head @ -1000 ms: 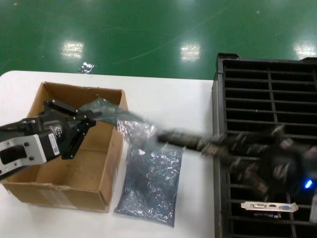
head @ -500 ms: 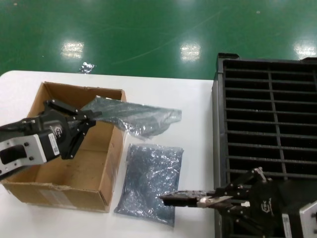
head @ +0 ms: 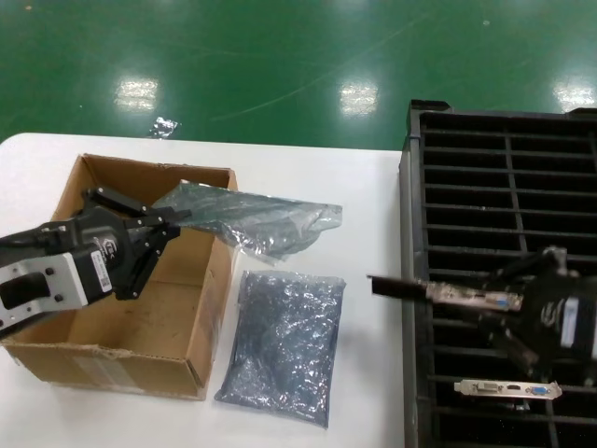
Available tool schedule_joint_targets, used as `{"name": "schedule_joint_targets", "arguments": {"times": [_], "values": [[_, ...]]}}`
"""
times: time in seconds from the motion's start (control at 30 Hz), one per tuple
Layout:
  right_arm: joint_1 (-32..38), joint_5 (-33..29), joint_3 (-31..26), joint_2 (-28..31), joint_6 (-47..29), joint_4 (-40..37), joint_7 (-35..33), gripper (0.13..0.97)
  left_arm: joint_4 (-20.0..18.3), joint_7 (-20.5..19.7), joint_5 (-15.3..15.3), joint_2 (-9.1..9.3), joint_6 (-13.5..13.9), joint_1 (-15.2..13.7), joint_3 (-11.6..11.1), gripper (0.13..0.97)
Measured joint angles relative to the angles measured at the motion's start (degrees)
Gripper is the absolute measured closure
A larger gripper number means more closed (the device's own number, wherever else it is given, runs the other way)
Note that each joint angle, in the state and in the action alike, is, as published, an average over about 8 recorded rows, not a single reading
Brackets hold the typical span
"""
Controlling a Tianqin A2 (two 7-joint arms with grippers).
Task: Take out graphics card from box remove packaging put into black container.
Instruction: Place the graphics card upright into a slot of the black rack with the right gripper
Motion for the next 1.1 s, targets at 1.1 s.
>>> {"name": "schedule_joint_targets", "arguments": {"times": [1.1], "values": [[-12.69,-0.60,14.83,5.19,1.32,0.98,6.53,0.906,0.00,0.00,0.00,0.00,0.00,0.00,0.00,0.958]]}}
